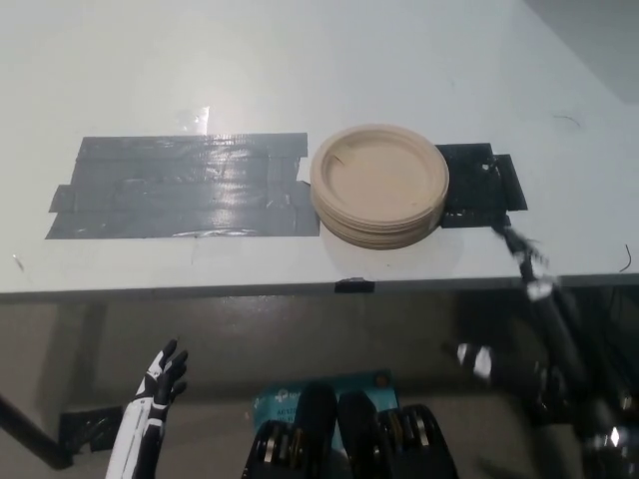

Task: A stack of plates is kept in the middle of the desk close to the robot and the robot grabs the stack with its right hand, picks it up and hands it to a person.

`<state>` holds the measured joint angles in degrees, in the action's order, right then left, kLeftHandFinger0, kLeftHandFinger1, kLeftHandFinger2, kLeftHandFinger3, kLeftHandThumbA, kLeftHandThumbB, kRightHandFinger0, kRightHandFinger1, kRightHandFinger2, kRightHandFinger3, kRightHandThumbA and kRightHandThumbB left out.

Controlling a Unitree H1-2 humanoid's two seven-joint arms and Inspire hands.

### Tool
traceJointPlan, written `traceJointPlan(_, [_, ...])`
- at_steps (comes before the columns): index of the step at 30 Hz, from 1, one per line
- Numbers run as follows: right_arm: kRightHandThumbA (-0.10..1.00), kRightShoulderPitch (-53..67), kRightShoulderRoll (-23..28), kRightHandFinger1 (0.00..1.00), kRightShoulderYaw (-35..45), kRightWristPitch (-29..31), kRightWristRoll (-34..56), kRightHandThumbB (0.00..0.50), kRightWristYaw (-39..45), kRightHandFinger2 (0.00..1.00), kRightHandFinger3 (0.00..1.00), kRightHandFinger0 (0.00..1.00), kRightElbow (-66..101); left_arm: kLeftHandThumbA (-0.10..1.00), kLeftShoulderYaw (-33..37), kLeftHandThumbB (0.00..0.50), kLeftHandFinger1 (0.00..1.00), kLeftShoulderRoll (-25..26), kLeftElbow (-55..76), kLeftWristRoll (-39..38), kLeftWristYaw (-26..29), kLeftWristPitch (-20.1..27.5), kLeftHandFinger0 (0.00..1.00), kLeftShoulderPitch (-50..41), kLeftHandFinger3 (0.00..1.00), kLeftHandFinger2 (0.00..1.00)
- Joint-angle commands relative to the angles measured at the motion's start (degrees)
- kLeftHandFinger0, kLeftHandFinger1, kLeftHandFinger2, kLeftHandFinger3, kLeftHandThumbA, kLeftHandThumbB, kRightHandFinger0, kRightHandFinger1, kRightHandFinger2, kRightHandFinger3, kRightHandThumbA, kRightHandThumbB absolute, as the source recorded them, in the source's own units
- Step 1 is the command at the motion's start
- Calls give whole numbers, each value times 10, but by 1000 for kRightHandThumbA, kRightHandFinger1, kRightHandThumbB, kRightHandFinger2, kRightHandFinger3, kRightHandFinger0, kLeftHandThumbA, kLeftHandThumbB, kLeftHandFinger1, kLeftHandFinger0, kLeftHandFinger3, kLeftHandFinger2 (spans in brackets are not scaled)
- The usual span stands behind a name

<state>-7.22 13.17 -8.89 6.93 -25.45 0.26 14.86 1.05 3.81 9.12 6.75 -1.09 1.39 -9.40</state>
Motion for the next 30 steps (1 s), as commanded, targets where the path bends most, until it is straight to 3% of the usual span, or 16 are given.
traceJointPlan(1, [1000, -83, 26, 1000, -15, -34, -57, 424, 49, 1000, 1000, 1000, -19, 1000, 2, 0, 1000, 2, 14, 6, 4, 18, 1000, 5, 1000, 1000])
traceJointPlan(9, [1000, -177, 40, 1000, -63, -37, -138, 417, 45, 1000, 1000, 1000, -119, 1000, 1, 0, 1000, 2, 16, 11, 5, 16, 1000, 8, 1000, 1000])
traceJointPlan(17, [1000, -237, 21, 1000, -100, -71, -207, 372, 12, 1000, 1000, 1000, -214, 1000, -3, 0, 1000, 4, 20, 5, 3, 11, 1000, 11, 1000, 1000])
traceJointPlan(30, [1000, -286, 5, 1000, -115, -67, -237, 360, -38, 1000, 1000, 1000, -302, 1000, -4, 0, 1000, 8, 23, 4, 0, 12, 1000, 13, 1000, 1000])
